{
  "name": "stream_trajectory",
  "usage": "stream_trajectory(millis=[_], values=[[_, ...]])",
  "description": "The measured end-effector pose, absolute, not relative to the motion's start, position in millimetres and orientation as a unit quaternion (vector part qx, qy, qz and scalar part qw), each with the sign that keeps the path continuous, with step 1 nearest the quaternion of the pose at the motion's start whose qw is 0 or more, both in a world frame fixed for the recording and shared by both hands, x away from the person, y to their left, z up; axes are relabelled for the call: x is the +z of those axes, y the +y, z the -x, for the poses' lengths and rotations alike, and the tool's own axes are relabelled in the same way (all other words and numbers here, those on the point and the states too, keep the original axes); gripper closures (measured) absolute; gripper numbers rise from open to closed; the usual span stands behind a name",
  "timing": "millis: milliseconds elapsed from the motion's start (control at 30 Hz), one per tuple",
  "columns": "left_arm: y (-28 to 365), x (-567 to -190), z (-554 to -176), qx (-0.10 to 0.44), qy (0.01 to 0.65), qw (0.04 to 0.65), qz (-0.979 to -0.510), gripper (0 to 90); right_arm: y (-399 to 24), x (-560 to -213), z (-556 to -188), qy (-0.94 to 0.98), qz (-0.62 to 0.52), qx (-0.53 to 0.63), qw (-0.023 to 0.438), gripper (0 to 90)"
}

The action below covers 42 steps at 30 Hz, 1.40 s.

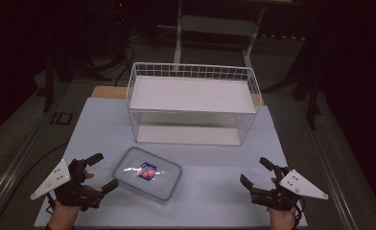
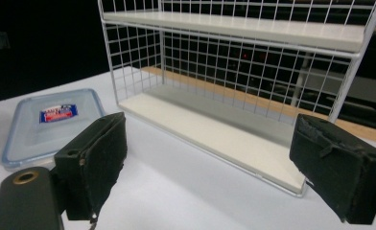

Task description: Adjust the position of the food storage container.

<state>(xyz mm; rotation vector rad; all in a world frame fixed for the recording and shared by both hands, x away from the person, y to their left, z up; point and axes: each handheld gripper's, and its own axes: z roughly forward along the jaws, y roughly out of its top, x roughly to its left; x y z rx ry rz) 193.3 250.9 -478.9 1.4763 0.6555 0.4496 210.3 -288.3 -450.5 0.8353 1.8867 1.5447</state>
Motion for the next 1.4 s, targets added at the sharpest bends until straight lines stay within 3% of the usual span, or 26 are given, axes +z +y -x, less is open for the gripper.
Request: stream_trajectory(millis=[267,633,1033,1400], values=[[247,-462,-189,0.194,0.282,0.674,-0.654,0.0,-291,-445,-208,0.694,-0.315,0.584,0.278,12.4],[222,-457,-185,0.125,0.255,0.62,-0.732,3.3,-290,-441,-206,0.689,-0.315,0.593,0.271,12.4],[199,-476,-183,0.075,0.222,0.555,-0.798,52.2,-289,-441,-207,0.689,-0.318,0.596,0.263,12.4],[172,-497,-182,0.033,0.189,0.476,-0.859,87.6,-290,-442,-208,0.688,-0.32,0.598,0.258,12.5]])
